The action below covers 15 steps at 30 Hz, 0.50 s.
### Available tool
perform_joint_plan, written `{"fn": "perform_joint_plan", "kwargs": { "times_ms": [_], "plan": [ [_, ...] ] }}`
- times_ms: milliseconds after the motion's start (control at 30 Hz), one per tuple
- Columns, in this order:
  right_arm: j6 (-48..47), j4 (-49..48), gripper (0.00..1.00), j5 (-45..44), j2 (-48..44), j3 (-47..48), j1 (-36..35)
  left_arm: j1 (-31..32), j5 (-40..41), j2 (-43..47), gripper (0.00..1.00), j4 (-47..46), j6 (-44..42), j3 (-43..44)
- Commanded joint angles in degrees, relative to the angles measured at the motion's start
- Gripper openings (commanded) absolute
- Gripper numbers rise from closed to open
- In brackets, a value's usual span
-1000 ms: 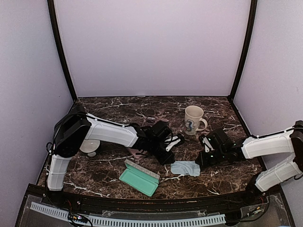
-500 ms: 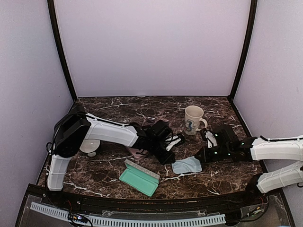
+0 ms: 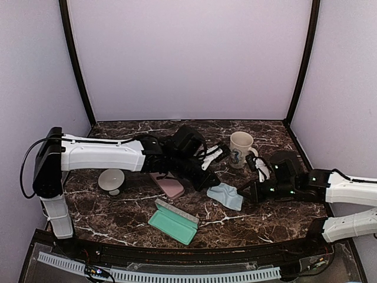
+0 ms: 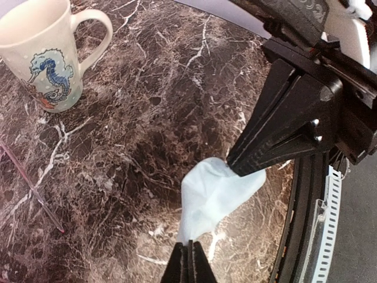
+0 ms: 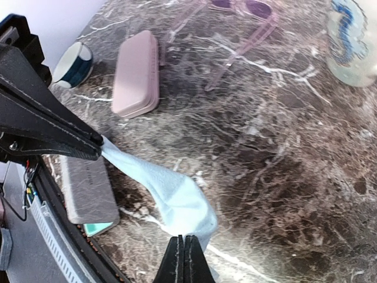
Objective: Organize the sunglasses
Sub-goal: Pick up the folded cleaning cloth from the center of the board, then place the folded cleaning cloth in the sunglasses case.
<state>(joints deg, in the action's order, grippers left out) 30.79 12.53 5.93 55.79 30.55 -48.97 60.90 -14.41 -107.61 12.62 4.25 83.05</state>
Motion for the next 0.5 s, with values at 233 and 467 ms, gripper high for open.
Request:
{"fn": "perform_joint_plan", "kwargs": {
  "times_ms": [233,467],
  "plan": [
    [5.7,-6.0,0.0,-6.7,-3.4,1.6,-11.1,3.2,7.6,14.5,0.0,10.0,2.0,-9.6],
    [7.1,-9.6,0.0,-9.7,-1.1,3.0,-17.8,4.3,11.0,22.7,0.0,12.6,5.9,-15.5]
  ]
}}
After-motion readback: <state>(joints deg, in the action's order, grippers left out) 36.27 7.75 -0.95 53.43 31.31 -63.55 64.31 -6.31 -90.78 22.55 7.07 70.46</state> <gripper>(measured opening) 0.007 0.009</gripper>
